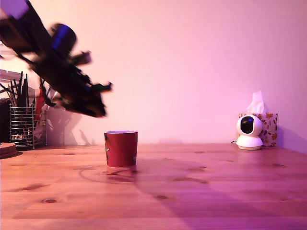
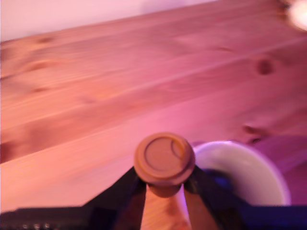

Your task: Pick up the coffee capsules on the table and drop them inside the coffee cup

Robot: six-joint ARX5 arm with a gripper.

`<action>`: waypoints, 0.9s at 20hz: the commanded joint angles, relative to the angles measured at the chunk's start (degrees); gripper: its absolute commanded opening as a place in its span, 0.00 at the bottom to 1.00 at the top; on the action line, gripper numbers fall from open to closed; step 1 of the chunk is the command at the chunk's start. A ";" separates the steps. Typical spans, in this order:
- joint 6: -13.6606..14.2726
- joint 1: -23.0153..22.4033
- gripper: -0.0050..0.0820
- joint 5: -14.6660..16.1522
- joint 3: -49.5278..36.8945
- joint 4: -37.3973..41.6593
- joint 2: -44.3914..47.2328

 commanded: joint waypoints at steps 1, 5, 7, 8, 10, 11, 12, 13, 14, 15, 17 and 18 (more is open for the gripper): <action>0.09 1.42 0.22 -0.17 0.92 -2.45 -3.41; 0.31 3.63 0.22 -1.22 0.92 -10.82 -4.26; 0.81 3.96 0.22 -2.34 0.92 -14.05 -4.26; 0.81 3.96 0.22 -2.64 0.92 -15.37 -4.26; 0.79 3.93 0.22 -2.71 0.92 -17.07 -4.26; 0.79 3.91 0.22 -2.71 0.92 -17.44 -4.26; 0.79 3.80 0.22 -2.69 0.92 -17.62 -4.26; 0.79 3.76 0.22 -2.71 0.92 -17.75 -4.26; 0.79 3.76 0.22 -2.71 0.92 -17.77 -4.26; 0.79 3.78 0.22 -2.71 0.92 -17.79 -4.26; 0.79 3.78 0.22 -2.71 0.92 -17.94 -4.26; 0.79 3.76 0.22 -2.71 0.92 -17.94 -4.26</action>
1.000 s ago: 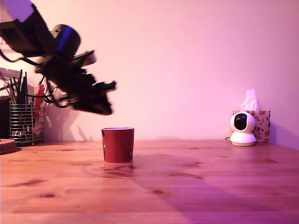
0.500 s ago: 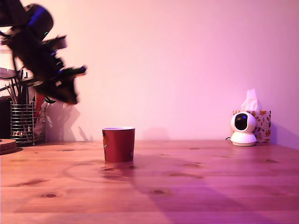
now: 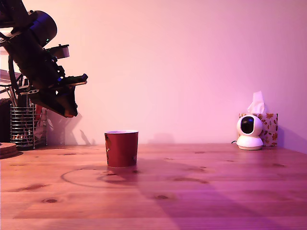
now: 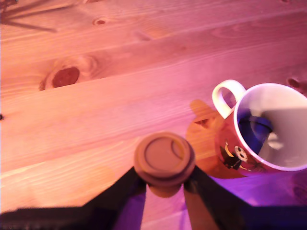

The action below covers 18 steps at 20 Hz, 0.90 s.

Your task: Pick up the coffee capsules on the table and drop them inside the coffee cup

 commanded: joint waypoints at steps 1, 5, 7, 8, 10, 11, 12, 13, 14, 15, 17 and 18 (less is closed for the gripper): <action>0.52 -0.17 0.22 0.07 -0.13 0.11 0.85; 1.38 -0.87 0.22 0.76 -0.13 3.69 0.52; 1.38 -2.01 0.22 1.64 -0.13 5.88 0.11; 1.38 -2.75 0.22 2.19 -0.13 7.10 0.11; 1.38 -4.39 0.22 2.27 -0.11 8.98 0.11; 1.40 -5.22 0.22 2.29 -0.11 9.70 0.11; 1.40 -6.05 0.22 2.27 -0.11 10.64 0.11; 1.40 -6.78 0.22 2.29 -0.04 11.34 0.11; 1.40 -7.56 0.22 2.29 0.17 11.72 0.11; 1.40 -8.33 0.22 2.29 0.57 11.67 0.11; 1.40 -9.60 0.22 2.75 1.51 11.58 0.13; 1.40 -10.12 0.22 2.93 2.01 11.63 0.15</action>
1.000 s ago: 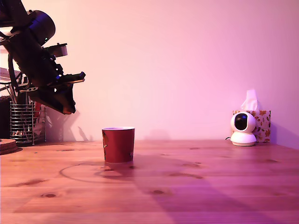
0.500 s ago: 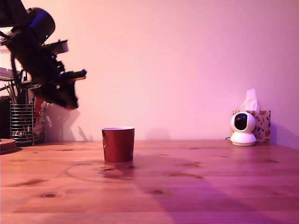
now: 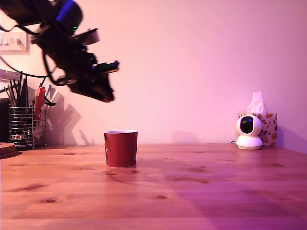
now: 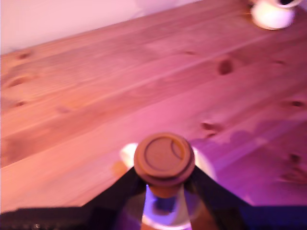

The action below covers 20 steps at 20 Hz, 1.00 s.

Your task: Pick up the coffee capsules on the table and drop them inside the coffee cup

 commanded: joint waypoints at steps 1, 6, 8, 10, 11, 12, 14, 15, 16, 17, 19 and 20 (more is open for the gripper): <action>0.26 -0.70 0.22 0.31 2.40 0.57 0.15; 0.44 -2.03 0.22 0.31 6.60 -4.04 0.63; 1.75 -2.23 0.22 0.26 8.28 -6.62 0.70; 1.73 -2.23 0.22 0.26 9.55 -9.14 1.09; 1.75 -2.23 0.22 0.24 10.49 -11.13 1.51; 1.79 -2.23 0.22 0.28 11.43 -13.07 2.34; 2.49 -2.23 0.22 0.26 13.00 -16.28 3.80; 3.10 -2.23 0.22 0.26 13.62 -17.14 4.59; 3.23 -2.27 0.22 0.26 14.25 -17.92 5.27; 3.23 -2.27 0.22 0.28 14.93 -18.47 6.08; 3.23 -2.27 0.22 0.28 16.44 -20.33 7.50; 3.28 -2.27 0.22 0.28 17.20 -21.42 8.22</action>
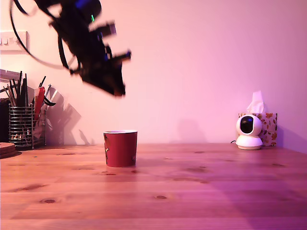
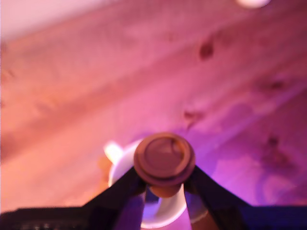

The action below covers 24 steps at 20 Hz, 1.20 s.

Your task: Pick up the coffee capsules on the table and drop them inside the coffee cup

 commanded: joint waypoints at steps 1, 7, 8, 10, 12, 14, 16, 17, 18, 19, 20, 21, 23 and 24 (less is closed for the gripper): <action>0.37 -0.26 0.22 0.26 2.21 -1.49 2.67; 1.77 -0.52 0.22 0.15 8.98 -8.04 8.59; 1.77 -0.63 0.22 0.13 10.14 -9.51 9.64; 1.81 -0.79 0.22 -0.04 11.74 -12.44 11.54; 2.14 -0.92 0.22 -0.63 11.96 -13.55 12.70; 2.47 -1.01 0.22 -1.33 11.96 -13.88 13.49; 2.84 -1.05 0.22 -2.12 11.96 -13.86 13.59; 2.86 -1.14 0.22 -2.40 11.96 -13.75 13.62; 2.86 -1.18 0.22 -2.40 11.96 -13.73 13.62; 2.86 -1.18 0.22 -2.40 11.96 -13.77 13.62; 2.86 -1.18 0.22 -2.40 11.96 -13.77 13.62; 2.86 -1.18 0.22 -2.40 11.96 -13.77 13.62; 2.84 -1.18 0.22 -2.38 11.96 -14.03 13.62; 2.86 -1.18 0.22 -2.38 11.96 -14.32 13.62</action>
